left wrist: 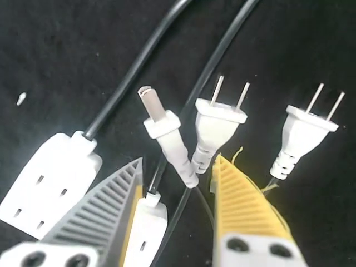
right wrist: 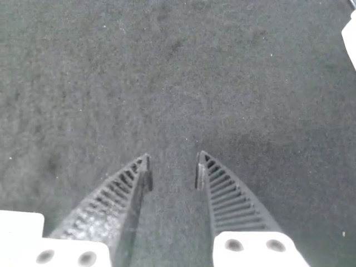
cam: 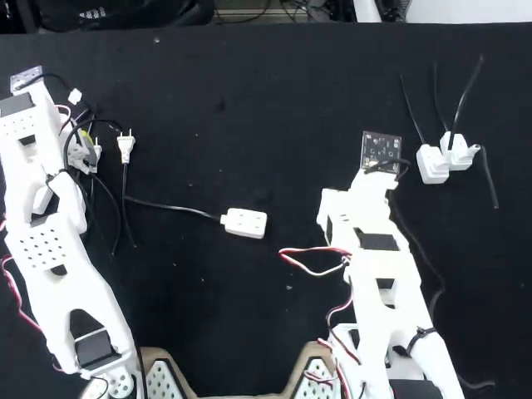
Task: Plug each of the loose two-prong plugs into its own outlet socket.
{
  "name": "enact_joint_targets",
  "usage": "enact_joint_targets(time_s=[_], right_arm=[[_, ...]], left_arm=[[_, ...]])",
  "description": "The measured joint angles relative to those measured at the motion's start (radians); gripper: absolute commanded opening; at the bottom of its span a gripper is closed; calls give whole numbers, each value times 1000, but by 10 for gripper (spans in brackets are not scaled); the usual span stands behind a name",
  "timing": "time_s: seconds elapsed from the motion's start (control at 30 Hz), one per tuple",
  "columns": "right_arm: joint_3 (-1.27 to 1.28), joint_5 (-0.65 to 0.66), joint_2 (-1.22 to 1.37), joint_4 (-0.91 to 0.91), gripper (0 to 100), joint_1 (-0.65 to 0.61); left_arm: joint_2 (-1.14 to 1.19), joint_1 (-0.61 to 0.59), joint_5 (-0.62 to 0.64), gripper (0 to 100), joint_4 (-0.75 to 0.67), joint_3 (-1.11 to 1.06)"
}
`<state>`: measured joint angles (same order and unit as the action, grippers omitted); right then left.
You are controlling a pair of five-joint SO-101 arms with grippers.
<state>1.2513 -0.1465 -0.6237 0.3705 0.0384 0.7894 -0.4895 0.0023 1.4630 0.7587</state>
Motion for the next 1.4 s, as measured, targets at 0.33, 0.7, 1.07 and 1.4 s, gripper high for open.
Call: enact_joint_targets(time_s=[0.33, 0.7, 1.07, 1.4], right_arm=[[0, 0, 0, 0, 127, 0], [0, 0, 0, 0, 127, 0], [0, 0, 0, 0, 127, 0], [0, 0, 0, 0, 127, 0]], left_arm=[[-2, -3, 28, 23, -61, -72], [0, 31, 51, 30, 95, 23], [-101, 203, 63, 30, 287, 80], [-508, 365, 81, 30, 269, -365]])
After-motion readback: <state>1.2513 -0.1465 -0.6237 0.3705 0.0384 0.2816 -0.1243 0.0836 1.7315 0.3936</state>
